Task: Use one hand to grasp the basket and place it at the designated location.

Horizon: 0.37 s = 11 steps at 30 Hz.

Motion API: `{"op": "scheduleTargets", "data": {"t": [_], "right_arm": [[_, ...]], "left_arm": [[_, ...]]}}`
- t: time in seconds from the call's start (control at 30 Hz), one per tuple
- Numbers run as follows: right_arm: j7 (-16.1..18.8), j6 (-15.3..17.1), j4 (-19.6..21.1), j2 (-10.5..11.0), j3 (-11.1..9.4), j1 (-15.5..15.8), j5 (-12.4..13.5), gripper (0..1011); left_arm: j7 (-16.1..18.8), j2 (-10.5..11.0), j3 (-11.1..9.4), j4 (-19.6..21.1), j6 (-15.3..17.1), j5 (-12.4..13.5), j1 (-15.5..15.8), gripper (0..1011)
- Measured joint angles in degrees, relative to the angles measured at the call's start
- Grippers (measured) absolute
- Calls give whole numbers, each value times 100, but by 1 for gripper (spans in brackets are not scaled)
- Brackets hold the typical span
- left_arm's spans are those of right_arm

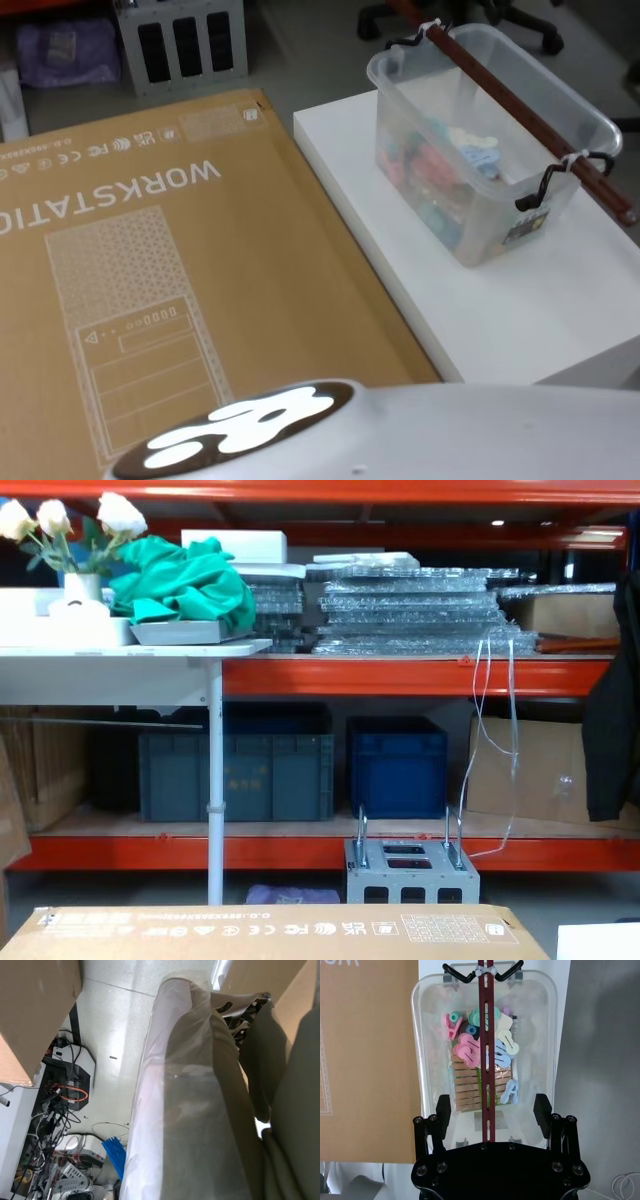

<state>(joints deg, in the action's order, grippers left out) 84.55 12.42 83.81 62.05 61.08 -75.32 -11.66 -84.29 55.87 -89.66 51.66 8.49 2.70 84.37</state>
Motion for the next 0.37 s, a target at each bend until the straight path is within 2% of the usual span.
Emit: {"op": "scheduleTargets", "data": {"t": [0.37], "right_arm": [[-4, 0, 25, 33, 0, 18, 9, 1001]], "left_arm": [[0, 0, 0, 0, 0, 1, 0, 0]]}}
